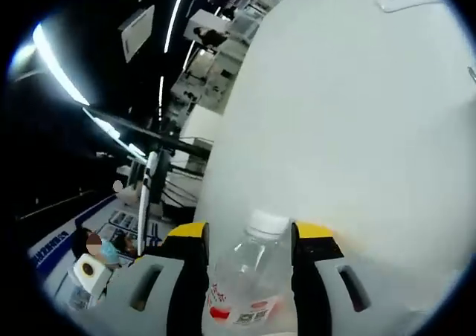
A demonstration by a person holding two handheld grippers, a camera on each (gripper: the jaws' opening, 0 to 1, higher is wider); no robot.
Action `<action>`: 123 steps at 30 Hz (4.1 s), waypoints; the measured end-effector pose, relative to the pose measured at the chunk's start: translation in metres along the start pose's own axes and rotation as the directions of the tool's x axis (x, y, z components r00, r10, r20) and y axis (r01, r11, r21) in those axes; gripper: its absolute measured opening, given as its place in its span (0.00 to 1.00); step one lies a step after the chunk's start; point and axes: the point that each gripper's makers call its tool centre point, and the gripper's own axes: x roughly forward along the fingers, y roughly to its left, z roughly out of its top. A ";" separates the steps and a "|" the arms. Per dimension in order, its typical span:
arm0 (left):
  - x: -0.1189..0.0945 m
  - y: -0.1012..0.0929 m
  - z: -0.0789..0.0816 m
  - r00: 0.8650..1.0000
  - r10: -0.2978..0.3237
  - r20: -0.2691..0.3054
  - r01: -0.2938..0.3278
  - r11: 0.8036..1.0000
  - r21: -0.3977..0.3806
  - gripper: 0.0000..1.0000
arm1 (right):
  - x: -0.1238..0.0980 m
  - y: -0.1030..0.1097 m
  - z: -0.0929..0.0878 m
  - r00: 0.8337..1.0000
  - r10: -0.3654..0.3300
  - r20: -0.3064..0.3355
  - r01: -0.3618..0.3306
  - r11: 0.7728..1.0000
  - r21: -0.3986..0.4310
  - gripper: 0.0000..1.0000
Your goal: Arrange the tabletop items into an orderly group along one side of the table until the central work area is clear of visible clutter.
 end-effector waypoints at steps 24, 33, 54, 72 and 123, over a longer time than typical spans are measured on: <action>0.020 0.005 -0.012 0.998 -0.060 -0.027 0.059 0.998 -0.025 0.78 | 0.001 0.002 0.002 0.999 0.030 0.042 -0.030 0.999 -0.013 0.20; 0.038 0.004 -0.007 0.990 -0.141 -0.014 0.140 0.989 -0.043 0.75 | -0.008 0.033 0.007 0.993 0.102 0.062 -0.088 0.976 -0.198 0.19; 0.089 -0.014 -0.027 0.926 -0.359 -0.115 0.351 0.933 -0.081 0.54 | -0.026 0.097 -0.016 0.991 0.117 0.068 -0.061 0.833 -0.549 0.19; 0.077 -0.029 -0.023 0.886 -0.445 -0.132 0.444 0.895 -0.033 0.41 | -0.033 0.118 -0.025 0.990 0.122 0.071 -0.045 0.751 -0.659 0.18; 0.191 -0.034 0.067 0.866 -0.481 -0.141 0.498 0.797 0.341 0.40 | -0.095 0.099 0.082 0.932 0.131 0.338 0.262 0.400 -0.878 0.19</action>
